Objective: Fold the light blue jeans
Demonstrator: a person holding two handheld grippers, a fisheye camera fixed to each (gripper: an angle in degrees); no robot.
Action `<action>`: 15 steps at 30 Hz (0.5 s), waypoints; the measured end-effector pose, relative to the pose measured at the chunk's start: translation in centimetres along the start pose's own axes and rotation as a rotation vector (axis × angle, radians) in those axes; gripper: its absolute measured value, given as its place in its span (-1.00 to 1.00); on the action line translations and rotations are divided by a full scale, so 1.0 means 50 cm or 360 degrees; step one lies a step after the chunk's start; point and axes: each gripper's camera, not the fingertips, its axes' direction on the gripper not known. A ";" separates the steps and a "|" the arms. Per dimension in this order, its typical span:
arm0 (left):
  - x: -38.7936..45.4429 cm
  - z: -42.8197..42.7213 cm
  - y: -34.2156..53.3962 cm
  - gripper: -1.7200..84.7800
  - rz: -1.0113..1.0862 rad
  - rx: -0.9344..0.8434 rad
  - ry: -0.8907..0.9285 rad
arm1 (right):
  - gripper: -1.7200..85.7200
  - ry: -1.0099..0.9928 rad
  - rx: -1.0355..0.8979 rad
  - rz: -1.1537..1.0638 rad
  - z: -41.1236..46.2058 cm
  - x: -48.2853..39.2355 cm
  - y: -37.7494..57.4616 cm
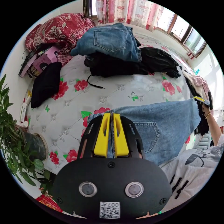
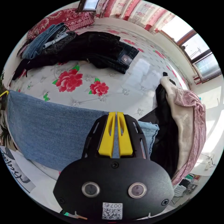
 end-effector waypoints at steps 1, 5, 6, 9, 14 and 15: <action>-0.006 0.031 -0.010 -0.97 -0.0016 -0.0056 -0.0015 | -0.93 0.0037 -0.0061 0.0024 0.015 0.002 0.000; -0.047 0.106 -0.025 -0.98 -0.0216 -0.0238 -0.0184 | -0.91 -0.0030 -0.0081 0.0178 0.013 0.024 0.079; -0.049 0.081 -0.011 -0.98 -0.0209 -0.0161 -0.0185 | -0.90 -0.0125 0.0035 0.0199 -0.020 0.026 0.122; -0.026 -0.001 0.040 -0.97 -0.0124 0.0032 -0.0175 | -0.89 -0.0669 0.0218 0.0211 -0.079 0.021 0.252; 0.184 -0.053 0.125 -0.82 0.0618 0.0124 0.0326 | -0.87 -0.1100 0.0169 0.0344 -0.059 -0.029 0.454; 0.250 -0.047 0.146 -0.79 0.0799 0.0106 0.0474 | -0.86 -0.1156 0.0147 0.0388 -0.048 -0.043 0.492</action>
